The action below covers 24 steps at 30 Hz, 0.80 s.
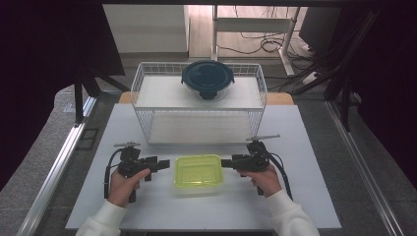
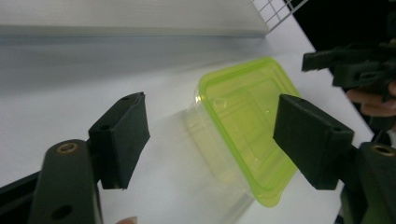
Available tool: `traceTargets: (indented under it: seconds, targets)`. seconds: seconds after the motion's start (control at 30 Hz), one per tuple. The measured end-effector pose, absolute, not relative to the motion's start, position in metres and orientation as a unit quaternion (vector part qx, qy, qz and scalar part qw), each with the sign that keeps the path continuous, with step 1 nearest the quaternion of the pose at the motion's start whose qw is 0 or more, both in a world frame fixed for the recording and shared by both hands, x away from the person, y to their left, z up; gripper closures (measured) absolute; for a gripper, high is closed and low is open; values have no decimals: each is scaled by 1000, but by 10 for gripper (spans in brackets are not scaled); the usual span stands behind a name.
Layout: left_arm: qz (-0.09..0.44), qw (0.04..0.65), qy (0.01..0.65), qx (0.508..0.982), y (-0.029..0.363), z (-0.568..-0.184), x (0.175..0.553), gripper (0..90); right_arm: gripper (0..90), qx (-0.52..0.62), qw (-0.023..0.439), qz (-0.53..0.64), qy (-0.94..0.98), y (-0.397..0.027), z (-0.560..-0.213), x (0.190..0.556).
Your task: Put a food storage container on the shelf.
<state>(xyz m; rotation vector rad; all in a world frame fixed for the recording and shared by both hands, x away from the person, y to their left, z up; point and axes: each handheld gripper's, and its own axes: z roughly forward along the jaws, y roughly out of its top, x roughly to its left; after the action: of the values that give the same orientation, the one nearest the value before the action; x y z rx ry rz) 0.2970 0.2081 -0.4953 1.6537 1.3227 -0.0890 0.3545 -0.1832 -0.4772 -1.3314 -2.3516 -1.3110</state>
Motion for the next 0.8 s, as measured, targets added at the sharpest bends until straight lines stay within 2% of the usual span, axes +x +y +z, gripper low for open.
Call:
traceTargets:
  seconds: [0.5,0.73,0.8]
  targets:
    - [-96,486,549,673,196,-517,303,323,384,-464,111,-426,-769,-174,-502,361]
    - [-119,482,546,675,187,-524,304,392,483,-477,144,-427,-755,-172,-512,358]
    - [-133,479,548,672,187,-527,305,438,533,-485,153,-427,-748,-174,-514,358]
